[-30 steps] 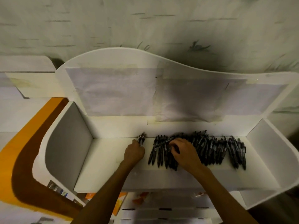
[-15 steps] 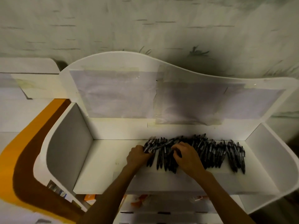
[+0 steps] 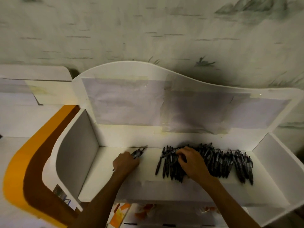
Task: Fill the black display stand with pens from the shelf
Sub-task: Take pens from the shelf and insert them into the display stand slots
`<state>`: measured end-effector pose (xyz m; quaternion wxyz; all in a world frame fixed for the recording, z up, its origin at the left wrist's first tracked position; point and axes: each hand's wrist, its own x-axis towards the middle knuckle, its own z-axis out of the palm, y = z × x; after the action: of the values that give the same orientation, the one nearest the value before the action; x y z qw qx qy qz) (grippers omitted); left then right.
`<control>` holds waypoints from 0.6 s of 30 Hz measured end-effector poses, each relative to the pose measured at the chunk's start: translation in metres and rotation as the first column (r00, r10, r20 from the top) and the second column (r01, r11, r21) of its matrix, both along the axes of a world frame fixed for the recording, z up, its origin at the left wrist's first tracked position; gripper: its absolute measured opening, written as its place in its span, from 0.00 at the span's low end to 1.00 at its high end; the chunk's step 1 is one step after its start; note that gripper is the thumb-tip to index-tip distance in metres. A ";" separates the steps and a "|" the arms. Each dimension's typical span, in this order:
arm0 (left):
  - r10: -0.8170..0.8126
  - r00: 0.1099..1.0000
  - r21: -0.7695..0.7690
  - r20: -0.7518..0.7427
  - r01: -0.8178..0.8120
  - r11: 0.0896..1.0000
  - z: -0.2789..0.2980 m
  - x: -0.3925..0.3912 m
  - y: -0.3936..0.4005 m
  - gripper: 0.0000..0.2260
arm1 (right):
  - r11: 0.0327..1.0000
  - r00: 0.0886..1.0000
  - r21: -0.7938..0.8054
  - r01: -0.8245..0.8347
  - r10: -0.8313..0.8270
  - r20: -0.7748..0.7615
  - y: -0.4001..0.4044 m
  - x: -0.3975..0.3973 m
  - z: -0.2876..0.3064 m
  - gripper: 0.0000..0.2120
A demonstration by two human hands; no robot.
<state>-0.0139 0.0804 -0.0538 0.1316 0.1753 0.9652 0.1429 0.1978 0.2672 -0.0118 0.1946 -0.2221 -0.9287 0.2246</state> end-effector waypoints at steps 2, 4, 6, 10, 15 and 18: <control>0.039 0.996 0.186 0.084 -0.055 0.981 -0.003 -0.006 -0.005 0.12 | 1.000 1.000 0.000 -0.004 0.004 0.000 -0.002 -0.004 0.000 0.08; 0.012 0.978 0.496 0.207 -0.115 0.861 -0.002 -0.009 -0.004 0.14 | 1.000 1.000 0.000 -0.017 0.017 -0.001 -0.004 -0.008 0.000 0.08; -0.015 0.959 0.710 0.284 -0.200 0.675 0.005 -0.008 -0.002 0.17 | 1.000 1.000 0.000 -0.029 0.029 0.010 -0.006 -0.012 0.001 0.08; 0.019 0.942 0.852 0.335 -0.311 0.422 0.018 -0.001 0.005 0.23 | 0.999 0.999 0.006 -0.034 0.034 0.004 -0.011 -0.016 0.000 0.07; 0.071 0.944 0.849 0.322 -0.321 0.419 0.012 0.006 0.009 0.24 | 0.998 0.998 0.028 -0.057 0.056 0.014 -0.013 -0.018 0.002 0.07; 0.068 0.947 0.797 0.314 -0.302 0.523 -0.001 0.008 0.003 0.22 | 0.998 0.998 0.037 -0.057 0.056 0.018 -0.012 -0.017 0.005 0.07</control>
<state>-0.0061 0.0836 -0.0547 0.1334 0.0934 0.7682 0.6192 0.1805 0.2548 -0.0065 0.1842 -0.1940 -0.9402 0.2108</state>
